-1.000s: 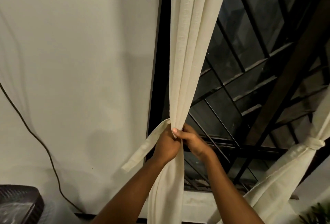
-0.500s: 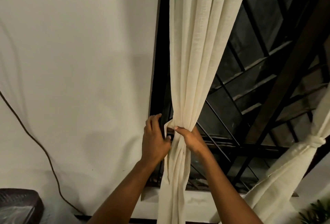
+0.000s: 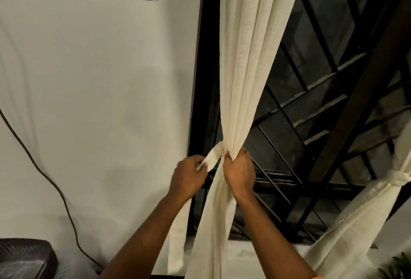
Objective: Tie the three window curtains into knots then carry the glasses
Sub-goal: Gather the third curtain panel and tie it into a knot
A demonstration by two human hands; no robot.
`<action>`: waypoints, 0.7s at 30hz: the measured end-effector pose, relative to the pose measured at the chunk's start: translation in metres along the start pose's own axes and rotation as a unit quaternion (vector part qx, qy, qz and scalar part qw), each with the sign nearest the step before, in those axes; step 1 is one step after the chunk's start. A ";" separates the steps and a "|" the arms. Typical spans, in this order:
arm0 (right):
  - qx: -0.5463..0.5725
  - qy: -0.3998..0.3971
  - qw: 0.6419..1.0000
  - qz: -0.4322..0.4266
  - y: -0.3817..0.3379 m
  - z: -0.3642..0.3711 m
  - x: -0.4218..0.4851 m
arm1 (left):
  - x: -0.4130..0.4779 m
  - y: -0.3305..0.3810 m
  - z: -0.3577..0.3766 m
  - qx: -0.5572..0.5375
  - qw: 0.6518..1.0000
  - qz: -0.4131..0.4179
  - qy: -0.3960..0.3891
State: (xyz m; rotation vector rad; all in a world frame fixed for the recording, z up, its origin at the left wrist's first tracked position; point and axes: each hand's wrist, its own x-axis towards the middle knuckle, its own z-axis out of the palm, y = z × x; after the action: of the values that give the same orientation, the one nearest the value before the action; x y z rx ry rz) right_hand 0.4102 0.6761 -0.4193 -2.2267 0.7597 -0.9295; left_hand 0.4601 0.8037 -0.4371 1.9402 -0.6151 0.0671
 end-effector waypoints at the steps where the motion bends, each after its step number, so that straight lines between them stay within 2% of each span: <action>1: -0.017 -0.007 1.000 0.010 -0.005 0.001 -0.001 | -0.005 0.004 0.004 -0.002 1.000 0.024 -0.013; 3: -0.017 -0.049 0.998 0.042 -0.011 0.002 0.001 | -0.012 0.009 0.013 0.005 0.998 0.061 -0.017; 6: 0.086 -0.136 0.982 0.102 -0.011 -0.003 0.012 | -0.014 0.008 0.019 -0.008 0.998 0.057 0.013; 10: 0.247 -0.231 0.934 0.112 -0.010 -0.012 0.014 | -0.018 0.011 0.020 -0.085 0.990 0.073 -0.088; 13: 0.270 -0.287 0.916 0.074 -0.007 -0.017 0.012 | -0.021 0.014 0.023 -0.076 0.988 0.064 -0.120; 15: 0.250 -0.303 0.919 0.032 -0.004 -0.019 0.009 | -0.020 0.012 0.026 -0.047 0.989 0.080 -0.119; 18: 0.240 -0.277 0.930 0.015 0.002 -0.021 0.008 | -0.020 0.006 0.032 -0.045 0.988 0.116 -0.094; 21: 0.231 -0.270 0.935 0.008 0.006 -0.024 0.010 | -0.020 -0.004 0.034 -0.088 0.992 0.085 -0.010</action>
State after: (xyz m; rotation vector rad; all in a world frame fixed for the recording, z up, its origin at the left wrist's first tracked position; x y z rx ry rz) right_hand 0.3966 0.6582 -0.4054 -1.9061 0.2652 -0.3889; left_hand 0.4365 0.7829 -0.4620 1.7173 -0.7741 0.0973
